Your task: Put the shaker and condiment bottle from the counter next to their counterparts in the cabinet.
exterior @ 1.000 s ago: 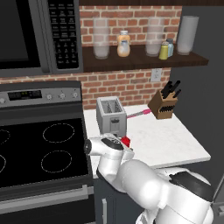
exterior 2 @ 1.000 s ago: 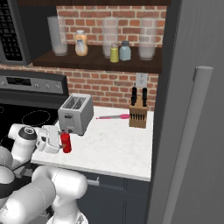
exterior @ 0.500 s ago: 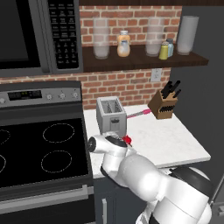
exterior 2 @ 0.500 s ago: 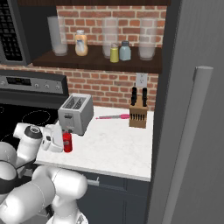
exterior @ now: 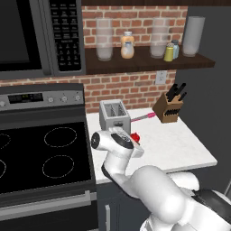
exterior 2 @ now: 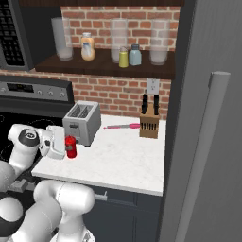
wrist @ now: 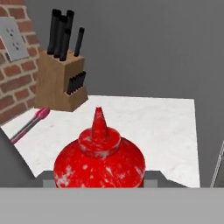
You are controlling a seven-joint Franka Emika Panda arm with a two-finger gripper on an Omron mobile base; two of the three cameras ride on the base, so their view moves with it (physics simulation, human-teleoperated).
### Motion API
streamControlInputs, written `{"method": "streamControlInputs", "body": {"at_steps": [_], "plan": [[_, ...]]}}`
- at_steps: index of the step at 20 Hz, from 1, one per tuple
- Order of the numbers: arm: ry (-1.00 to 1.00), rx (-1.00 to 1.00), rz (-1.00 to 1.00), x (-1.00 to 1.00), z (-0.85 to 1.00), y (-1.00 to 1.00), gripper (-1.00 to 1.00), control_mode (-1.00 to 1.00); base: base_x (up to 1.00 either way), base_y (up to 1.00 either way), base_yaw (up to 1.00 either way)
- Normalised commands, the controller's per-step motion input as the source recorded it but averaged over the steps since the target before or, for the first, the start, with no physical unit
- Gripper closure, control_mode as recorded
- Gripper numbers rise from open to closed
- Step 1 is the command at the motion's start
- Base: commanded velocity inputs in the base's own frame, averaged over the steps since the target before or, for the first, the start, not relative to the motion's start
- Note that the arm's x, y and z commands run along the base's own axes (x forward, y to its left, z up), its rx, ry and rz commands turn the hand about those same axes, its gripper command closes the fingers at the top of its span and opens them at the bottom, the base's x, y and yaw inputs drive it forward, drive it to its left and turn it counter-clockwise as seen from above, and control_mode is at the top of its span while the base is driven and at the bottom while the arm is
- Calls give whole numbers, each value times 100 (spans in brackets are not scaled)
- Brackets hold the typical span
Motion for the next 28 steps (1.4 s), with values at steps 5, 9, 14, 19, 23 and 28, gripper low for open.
{"method": "streamControlInputs", "body": {"at_steps": [5,9,14,19,23,28], "plan": [[-1,1,1,-34,85,-22,100,-100,0,0,0],[0,2,9,-18,87,-19,100,-100,0,0,0],[-1,0,19,-31,77,-10,100,-100,0,0,0],[-9,0,19,-35,97,-17,100,-100,0,0,0],[-16,0,15,-59,100,-16,100,-100,0,0,0],[-17,0,12,-67,100,-5,100,-100,0,0,0]]}}
